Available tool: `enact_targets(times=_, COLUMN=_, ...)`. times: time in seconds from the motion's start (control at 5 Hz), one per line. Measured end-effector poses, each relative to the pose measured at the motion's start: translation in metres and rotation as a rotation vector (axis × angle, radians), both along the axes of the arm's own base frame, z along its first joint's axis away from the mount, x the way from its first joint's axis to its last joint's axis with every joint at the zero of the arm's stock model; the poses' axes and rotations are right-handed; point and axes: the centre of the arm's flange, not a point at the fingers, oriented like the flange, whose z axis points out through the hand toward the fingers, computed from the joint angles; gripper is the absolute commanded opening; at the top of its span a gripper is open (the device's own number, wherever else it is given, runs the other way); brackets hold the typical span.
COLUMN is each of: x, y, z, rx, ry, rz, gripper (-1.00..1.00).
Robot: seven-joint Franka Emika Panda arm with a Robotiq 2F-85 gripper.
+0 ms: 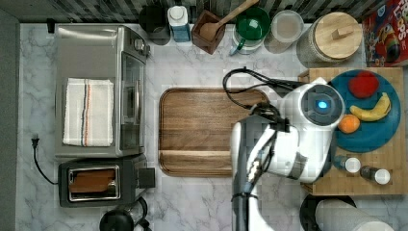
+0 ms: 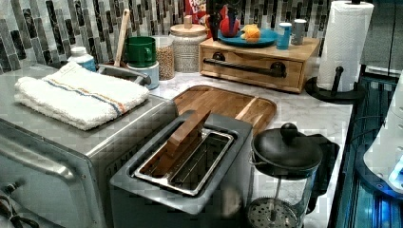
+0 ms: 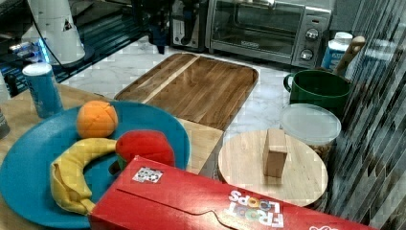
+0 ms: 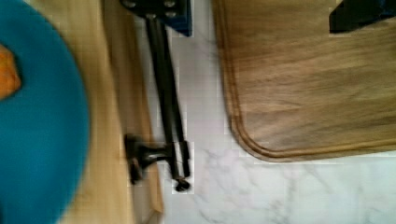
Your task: Open the drawer.
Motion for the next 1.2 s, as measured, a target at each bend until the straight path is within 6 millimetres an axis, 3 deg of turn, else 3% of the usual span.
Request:
enact_targets(times=0.2, x=-0.004, y=-0.023, z=0.001, rx=-0.044, ry=-0.017, rz=-0.007, gripper=1.0)
enact_targets(times=0.4, x=0.005, y=-0.031, z=0.003, rx=-0.072, ry=-0.092, rz=0.035, gripper=1.0)
enact_targets(times=0.6, x=0.018, y=-0.031, z=-0.011, rx=-0.094, ry=-0.121, rz=0.064, gripper=1.0)
enact_targets(times=1.0, x=0.016, y=-0.036, z=-0.08, rx=-0.054, ry=0.013, rz=0.056, gripper=1.0)
enact_targets(times=1.2, x=0.013, y=-0.04, z=-0.103, rx=-0.051, ry=0.019, rz=0.053, gripper=1.0)
